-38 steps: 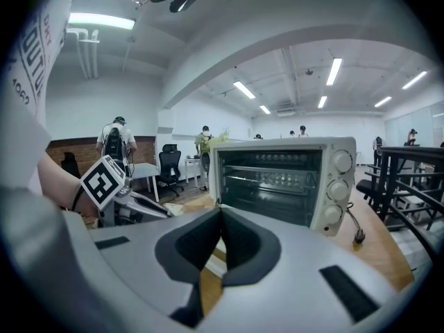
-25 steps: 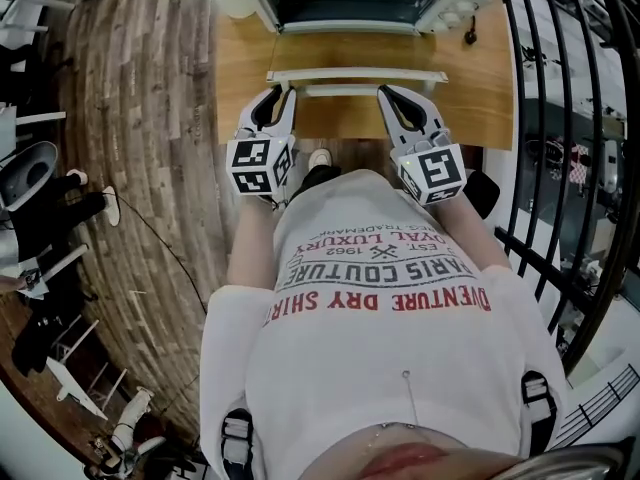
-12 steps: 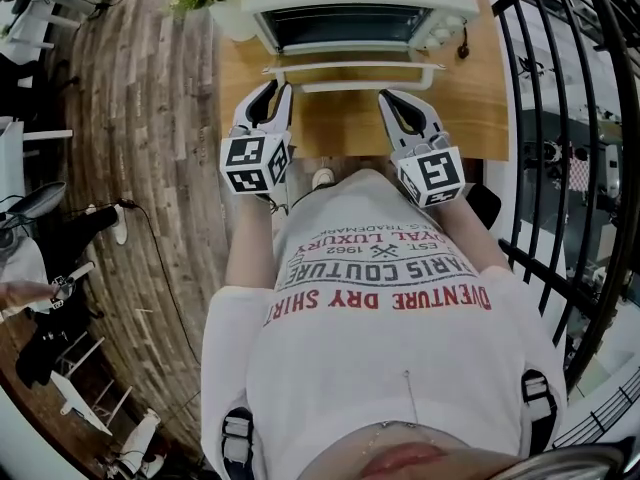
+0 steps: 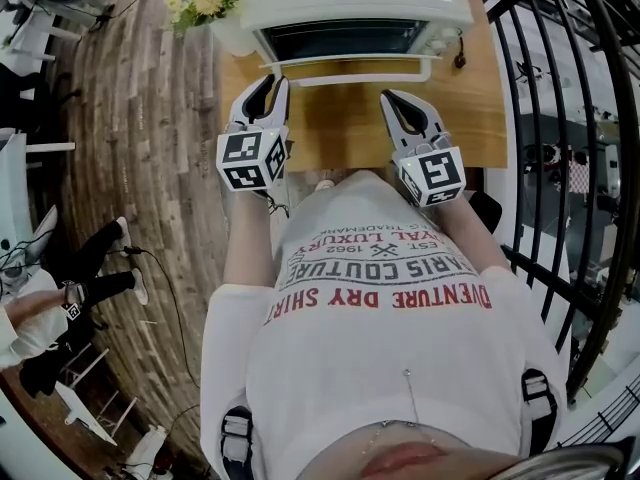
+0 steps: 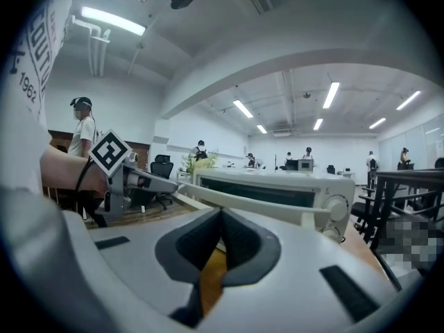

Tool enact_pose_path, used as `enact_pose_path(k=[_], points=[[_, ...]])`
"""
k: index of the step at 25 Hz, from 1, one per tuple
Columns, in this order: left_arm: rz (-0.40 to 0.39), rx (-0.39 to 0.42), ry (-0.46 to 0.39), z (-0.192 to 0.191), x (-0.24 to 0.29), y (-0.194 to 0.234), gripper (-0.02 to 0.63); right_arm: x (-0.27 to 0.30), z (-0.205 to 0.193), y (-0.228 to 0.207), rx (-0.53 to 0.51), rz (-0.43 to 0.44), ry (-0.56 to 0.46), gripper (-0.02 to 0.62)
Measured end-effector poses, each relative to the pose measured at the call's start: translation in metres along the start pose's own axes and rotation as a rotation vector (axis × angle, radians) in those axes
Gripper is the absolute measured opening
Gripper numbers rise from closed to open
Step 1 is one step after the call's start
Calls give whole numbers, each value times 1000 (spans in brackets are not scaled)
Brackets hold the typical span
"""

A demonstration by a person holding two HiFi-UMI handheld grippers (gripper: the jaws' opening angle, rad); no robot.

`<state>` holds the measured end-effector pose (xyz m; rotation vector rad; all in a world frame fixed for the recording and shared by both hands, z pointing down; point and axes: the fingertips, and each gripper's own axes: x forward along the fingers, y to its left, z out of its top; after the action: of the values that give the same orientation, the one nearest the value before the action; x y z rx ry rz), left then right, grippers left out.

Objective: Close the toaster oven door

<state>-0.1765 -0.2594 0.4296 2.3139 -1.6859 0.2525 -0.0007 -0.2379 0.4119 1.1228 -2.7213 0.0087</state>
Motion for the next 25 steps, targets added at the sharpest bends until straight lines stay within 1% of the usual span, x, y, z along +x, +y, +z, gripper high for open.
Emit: enact_pose_path(k=[6, 15, 25], points=[[-5, 6, -12, 12, 9, 5, 89, 4, 3, -5, -3, -13, -5, 5], [-37, -5, -26, 25, 22, 12, 89, 10, 6, -11, -1, -47, -6, 5], [-27, 13, -25, 40, 40, 22, 87, 14, 3, -14, 12, -82, 6, 5]])
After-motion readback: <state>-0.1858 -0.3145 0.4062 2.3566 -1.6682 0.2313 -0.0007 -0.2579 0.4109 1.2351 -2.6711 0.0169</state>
